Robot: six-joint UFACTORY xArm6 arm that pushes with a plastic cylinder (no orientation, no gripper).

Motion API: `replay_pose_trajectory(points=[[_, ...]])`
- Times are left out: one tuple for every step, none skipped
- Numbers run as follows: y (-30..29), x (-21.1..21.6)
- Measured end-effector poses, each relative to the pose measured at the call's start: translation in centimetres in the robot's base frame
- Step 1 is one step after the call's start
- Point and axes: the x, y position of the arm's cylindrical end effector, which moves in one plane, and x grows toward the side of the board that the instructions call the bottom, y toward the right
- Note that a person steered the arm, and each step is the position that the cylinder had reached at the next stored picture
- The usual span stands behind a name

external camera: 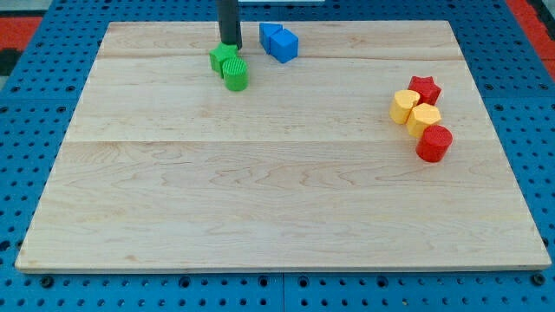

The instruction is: Push blue blocks vertical to the green circle

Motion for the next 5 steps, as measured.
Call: replay_pose_trajectory(points=[[5.8,2.4],[15.5,2.5],[12.9,0.8],[6.2,-1.1],[5.9,-3.5]])
